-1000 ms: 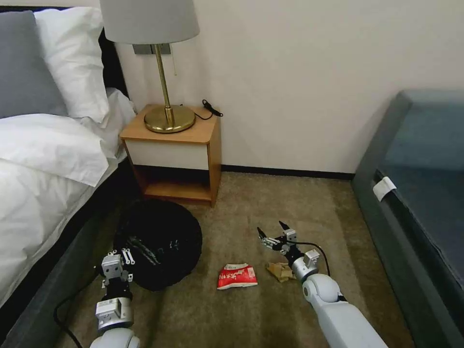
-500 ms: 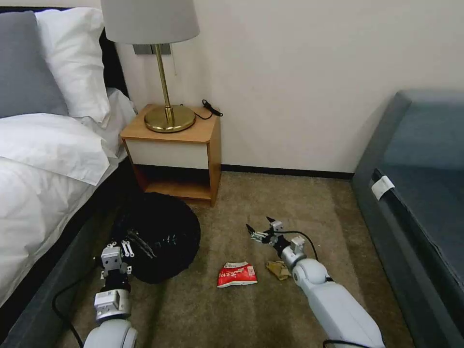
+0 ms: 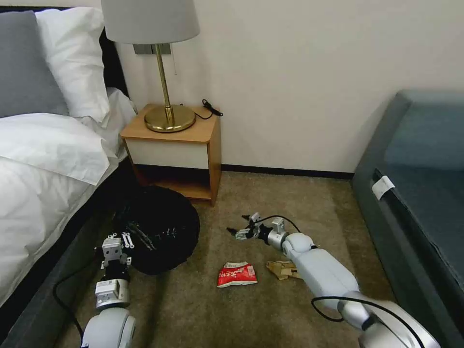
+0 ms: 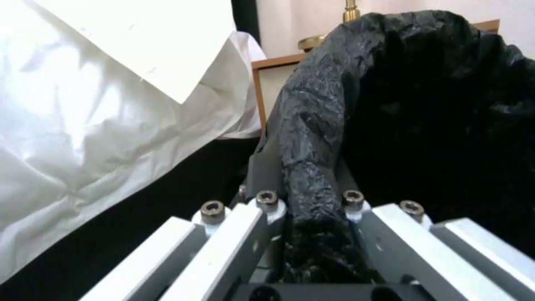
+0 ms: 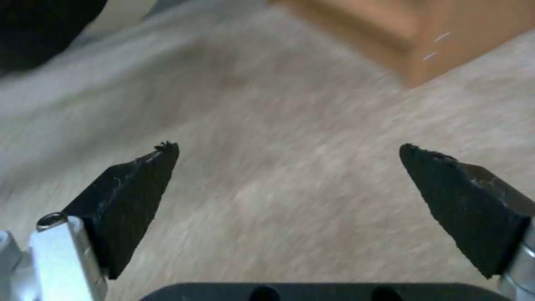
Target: Pick up the trash bin, then pick up the garbage on the floor and place it into the trash bin.
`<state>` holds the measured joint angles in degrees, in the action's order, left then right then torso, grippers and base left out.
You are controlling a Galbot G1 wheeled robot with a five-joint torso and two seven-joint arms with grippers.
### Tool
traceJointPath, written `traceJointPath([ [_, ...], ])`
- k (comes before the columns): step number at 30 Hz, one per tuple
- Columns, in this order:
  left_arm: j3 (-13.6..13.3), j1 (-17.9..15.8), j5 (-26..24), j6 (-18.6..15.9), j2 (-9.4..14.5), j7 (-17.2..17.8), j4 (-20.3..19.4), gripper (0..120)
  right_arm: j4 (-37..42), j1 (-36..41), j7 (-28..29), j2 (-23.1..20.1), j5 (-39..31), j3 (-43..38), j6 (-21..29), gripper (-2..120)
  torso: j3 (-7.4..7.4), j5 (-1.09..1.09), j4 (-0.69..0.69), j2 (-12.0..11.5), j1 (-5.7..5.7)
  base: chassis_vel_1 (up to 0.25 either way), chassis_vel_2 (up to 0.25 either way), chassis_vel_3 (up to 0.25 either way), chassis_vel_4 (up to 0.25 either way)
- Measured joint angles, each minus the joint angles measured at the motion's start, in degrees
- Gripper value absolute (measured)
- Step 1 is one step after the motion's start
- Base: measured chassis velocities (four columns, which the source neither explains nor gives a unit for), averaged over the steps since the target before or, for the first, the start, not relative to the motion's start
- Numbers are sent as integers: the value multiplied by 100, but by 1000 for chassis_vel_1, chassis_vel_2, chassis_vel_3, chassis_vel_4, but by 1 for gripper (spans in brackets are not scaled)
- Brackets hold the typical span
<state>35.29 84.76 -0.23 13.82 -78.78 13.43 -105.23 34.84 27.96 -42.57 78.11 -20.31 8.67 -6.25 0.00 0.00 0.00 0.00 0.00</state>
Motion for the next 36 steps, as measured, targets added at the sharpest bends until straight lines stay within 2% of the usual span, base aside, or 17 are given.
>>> traceJointPath([
  [5, -54, -2, 27, 1, -34, -9, 94, 3, -407, -130, -699, 73, 625, 7, 14, 100, 0, 1, 0, 0, 0, 0, 0, 0, 0],
  [16, -204, 41, 114, 37, -201, -12, 221, 3, -547, -38, -1670, 13, 1238, -260, 68, 100, 0, 0, -1, 0, 0, 0, 0, 0, 0],
  [26, -256, 171, 187, 139, -280, -11, 284, 3, -752, 87, -1782, 74, 1622, -588, -36, 100, 0, 1, -1, 0, 0, 0, 0, 0, 0],
  [33, -290, 191, 164, 193, -303, -3, 362, 3, -991, 99, -1547, 186, 1883, -797, -249, 99, -1, 1, -1, 0, 0, 0, 0, 0, 0],
  [35, -342, 207, 153, 211, -357, -2, 408, 3, -1044, 118, -1516, 232, 2019, -846, -266, 90, 0, 1, 0, 0, 0, 0, 0, 0, 0],
  [36, -342, 207, 153, 211, -357, -2, 408, 3, -1044, 118, -1516, 232, 2019, -846, -266, 90, 0, 1, 0, 0, 0, 0, 0, 0, 0],
])
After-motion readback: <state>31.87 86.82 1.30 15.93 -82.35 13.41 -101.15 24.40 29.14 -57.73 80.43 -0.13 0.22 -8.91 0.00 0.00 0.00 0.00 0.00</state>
